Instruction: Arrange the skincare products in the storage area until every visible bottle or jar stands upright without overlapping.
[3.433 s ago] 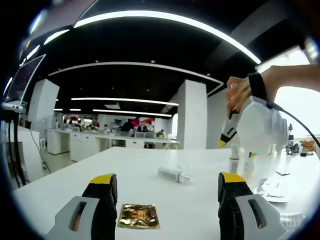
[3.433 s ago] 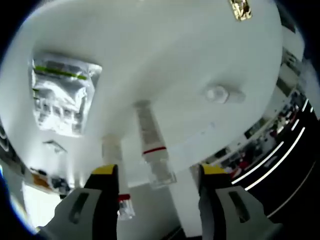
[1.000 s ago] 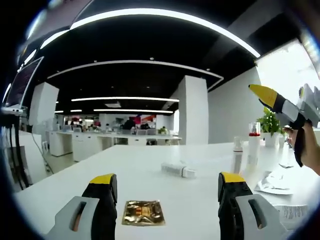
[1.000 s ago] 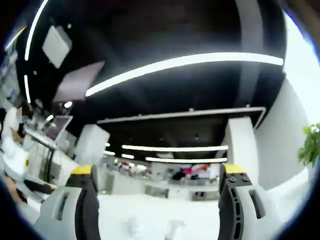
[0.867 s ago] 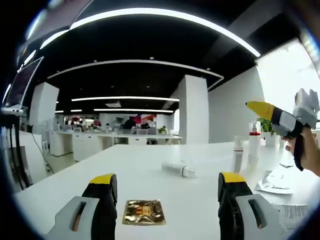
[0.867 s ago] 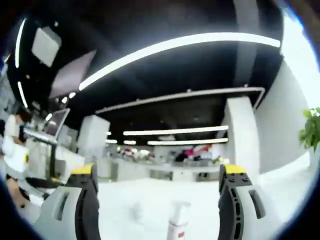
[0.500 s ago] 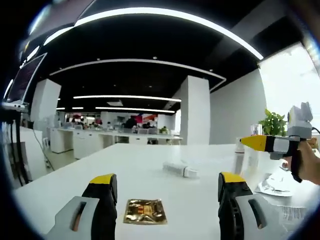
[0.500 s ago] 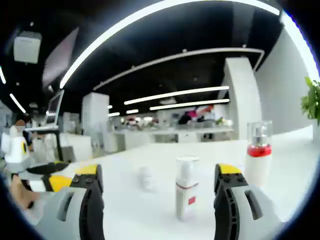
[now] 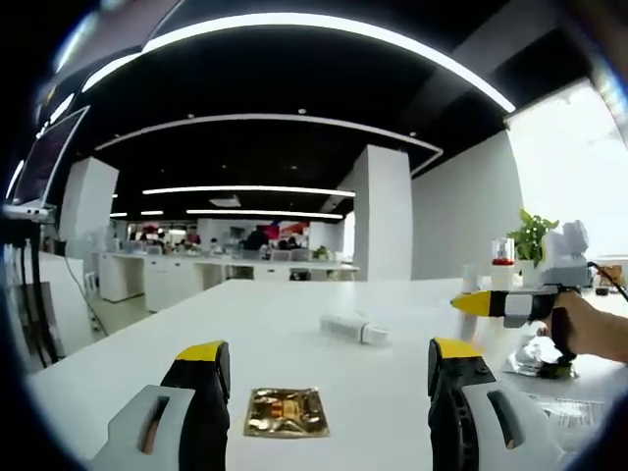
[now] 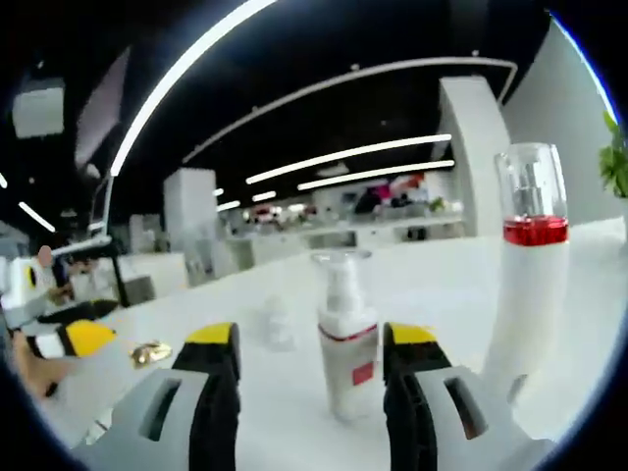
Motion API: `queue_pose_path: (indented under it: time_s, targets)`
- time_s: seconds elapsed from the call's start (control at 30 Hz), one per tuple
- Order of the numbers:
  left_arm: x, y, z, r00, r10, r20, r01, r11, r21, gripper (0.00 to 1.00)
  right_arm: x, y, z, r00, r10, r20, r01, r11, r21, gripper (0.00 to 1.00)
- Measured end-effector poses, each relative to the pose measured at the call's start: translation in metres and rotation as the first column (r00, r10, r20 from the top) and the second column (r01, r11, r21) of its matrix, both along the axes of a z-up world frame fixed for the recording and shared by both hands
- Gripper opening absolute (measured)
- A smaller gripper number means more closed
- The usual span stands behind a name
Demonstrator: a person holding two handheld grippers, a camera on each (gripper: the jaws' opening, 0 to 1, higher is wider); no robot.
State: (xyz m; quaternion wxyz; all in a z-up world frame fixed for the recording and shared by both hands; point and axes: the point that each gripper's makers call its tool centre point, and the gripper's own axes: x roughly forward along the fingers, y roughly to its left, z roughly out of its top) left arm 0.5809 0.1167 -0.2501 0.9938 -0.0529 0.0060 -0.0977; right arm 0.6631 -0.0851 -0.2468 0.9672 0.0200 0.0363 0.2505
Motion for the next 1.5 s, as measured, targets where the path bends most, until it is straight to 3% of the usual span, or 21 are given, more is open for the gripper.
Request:
queue_pose_path:
  time_s: [0.13,0.23,0.4,0.67,0.93,1.03,1.13,1.23,1.5]
  targets:
    - [-0.001,0.002,0.000,1.000,0.006,-0.002,-0.006,1.000,-0.009,0.85,0.011,-0.005,-0.012,0.999,0.000,-0.036,-0.001,0.999,-0.041,0.33]
    - [-0.001,0.003,-0.001,1.000,0.005,-0.002,-0.005,1.000,-0.011,0.85,0.013,-0.011,-0.012,0.999,-0.019,-0.042,0.018,0.999,-0.042,0.21]
    - [-0.004,0.003,0.000,1.000,0.009,0.000,-0.009,1.000,-0.008,0.85,0.009,-0.015,-0.011,0.998,-0.033,-0.049,0.030,0.998,-0.054,0.21]
    - [-0.006,0.002,-0.001,1.000,0.014,0.003,-0.014,1.000,-0.017,0.85,0.007,-0.050,-0.010,0.978,-0.209,0.000,0.207,0.970,-0.131,0.21]
    - [-0.008,0.000,-0.001,1.000,0.014,0.002,-0.014,1.000,-0.014,0.85,0.003,-0.067,-0.011,0.962,-0.272,0.019,0.271,0.949,-0.159,0.21]
    - [-0.008,0.001,0.000,1.000,0.013,0.004,-0.013,1.000,-0.018,0.85,0.002,-0.069,-0.013,0.962,-0.274,0.012,0.273,0.948,-0.166,0.25]
    - [-0.009,0.000,0.000,1.000,0.013,0.004,-0.013,1.000,-0.019,0.85,-0.001,-0.066,-0.020,0.966,-0.255,-0.033,0.247,0.955,-0.162,0.29]
    - [-0.009,0.001,0.000,1.000,0.013,0.004,-0.013,1.000,-0.019,0.85,-0.006,-0.067,-0.022,0.966,-0.255,-0.047,0.244,0.955,-0.167,0.22]
    - [-0.008,0.002,0.001,1.000,0.010,0.004,-0.010,1.000,-0.027,0.85,-0.016,-0.065,-0.020,0.969,-0.233,-0.084,0.222,0.967,-0.124,0.18]
